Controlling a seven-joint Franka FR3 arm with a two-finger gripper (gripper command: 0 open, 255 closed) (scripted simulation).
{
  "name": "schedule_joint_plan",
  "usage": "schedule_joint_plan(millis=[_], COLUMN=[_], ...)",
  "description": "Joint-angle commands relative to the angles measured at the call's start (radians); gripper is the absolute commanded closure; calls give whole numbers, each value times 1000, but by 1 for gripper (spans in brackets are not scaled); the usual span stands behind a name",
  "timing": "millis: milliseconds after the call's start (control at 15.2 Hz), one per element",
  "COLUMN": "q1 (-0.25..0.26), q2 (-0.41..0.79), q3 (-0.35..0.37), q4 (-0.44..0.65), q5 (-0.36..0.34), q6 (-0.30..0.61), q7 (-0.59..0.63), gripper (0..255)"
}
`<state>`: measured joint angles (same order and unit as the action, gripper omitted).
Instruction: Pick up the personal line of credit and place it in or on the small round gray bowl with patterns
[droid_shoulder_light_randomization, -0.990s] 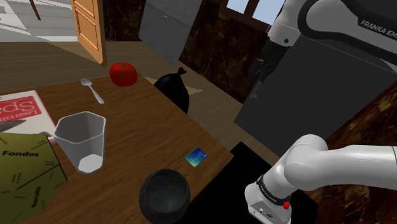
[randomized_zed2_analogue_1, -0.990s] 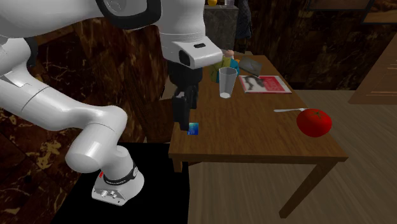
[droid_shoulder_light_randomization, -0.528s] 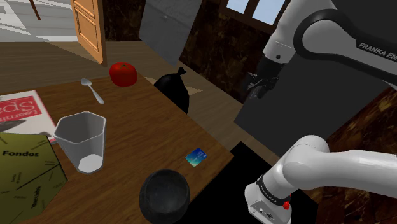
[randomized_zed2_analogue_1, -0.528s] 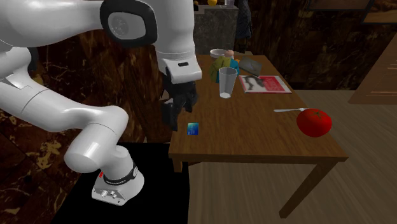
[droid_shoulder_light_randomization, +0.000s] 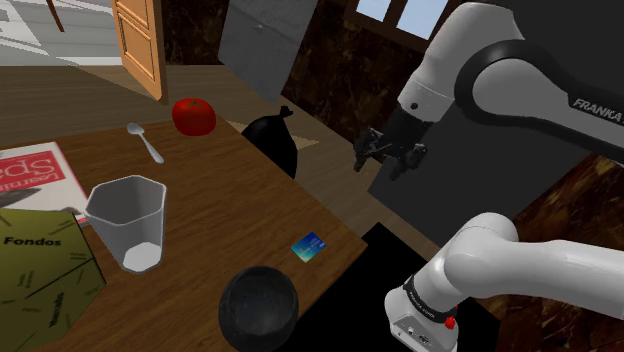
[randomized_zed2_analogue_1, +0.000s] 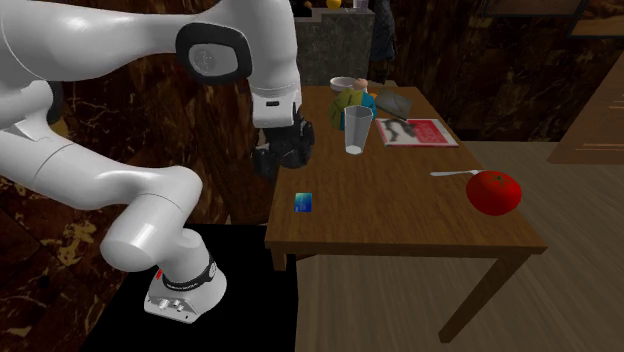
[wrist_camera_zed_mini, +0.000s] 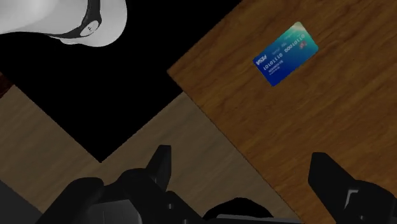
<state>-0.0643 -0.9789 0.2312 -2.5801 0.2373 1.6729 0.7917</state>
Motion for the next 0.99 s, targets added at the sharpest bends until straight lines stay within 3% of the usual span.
schedule_joint_plan(millis=[0,528,924], q1=[-6,20,-60], q2=[-50,64,261], q3=[69,311,538], q4=[-141,-199,-150], q5=[71,323,482], q6=[30,253,474], q7=[136,593,892], gripper=[0,0,0])
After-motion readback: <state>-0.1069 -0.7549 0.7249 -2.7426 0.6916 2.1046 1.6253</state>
